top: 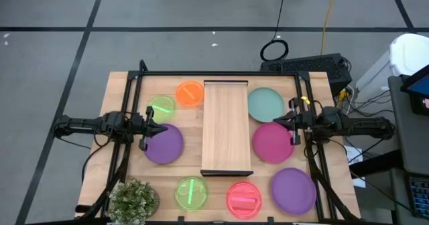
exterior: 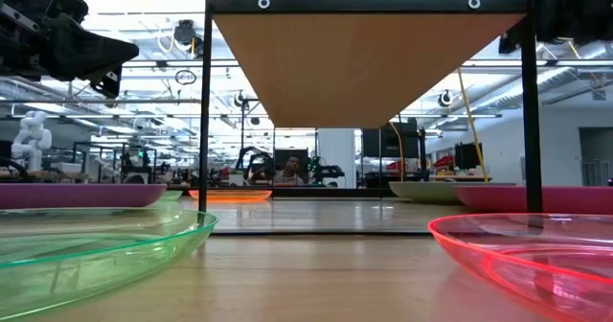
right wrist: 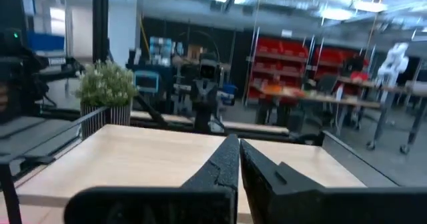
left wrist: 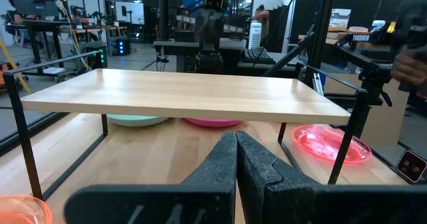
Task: Place and stack plates onto a shelf
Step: Put the pink plate on the shelf
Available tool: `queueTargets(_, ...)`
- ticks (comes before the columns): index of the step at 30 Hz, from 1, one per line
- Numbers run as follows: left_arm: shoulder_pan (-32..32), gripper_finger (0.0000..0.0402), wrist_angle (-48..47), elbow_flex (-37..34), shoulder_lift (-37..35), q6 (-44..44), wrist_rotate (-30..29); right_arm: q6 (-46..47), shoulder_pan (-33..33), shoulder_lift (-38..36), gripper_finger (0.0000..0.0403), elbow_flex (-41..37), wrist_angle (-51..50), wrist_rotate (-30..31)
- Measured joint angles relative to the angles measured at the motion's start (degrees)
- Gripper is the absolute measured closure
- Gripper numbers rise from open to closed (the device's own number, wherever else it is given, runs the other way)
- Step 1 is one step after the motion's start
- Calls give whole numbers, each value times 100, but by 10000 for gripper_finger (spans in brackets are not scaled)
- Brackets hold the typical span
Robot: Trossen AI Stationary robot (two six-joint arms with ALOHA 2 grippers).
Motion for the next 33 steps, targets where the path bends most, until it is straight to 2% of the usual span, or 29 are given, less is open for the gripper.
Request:
queueTargets(8, -1, 400, 9, 0, 0, 0, 0, 136, 2, 1331, 403, 1959, -1136, 0)
queueTargets(16, -1, 400, 7, 0, 0, -68, 0, 440, 2, 2350, 403, 3887, -2231, 9)
queueTargets(21, 2, 400, 7, 0, 0, -37, 0, 644, 4, 2873, 403, 4817, -3111, 290)
queueTargets(26, 2, 400, 7, 0, 0, 9, -3, 784, 4, 3238, 403, 5350, -3658, 335)
queueTargets(29, -3, 400, 16, 0, 0, 11, -207, 1132, 4, 3340, 403, 5379, -3832, 571)
queueTargets(33, -3, 400, 78, 2, 0, 7, -459, 1419, 2, 3423, 403, 5379, -4149, 601)
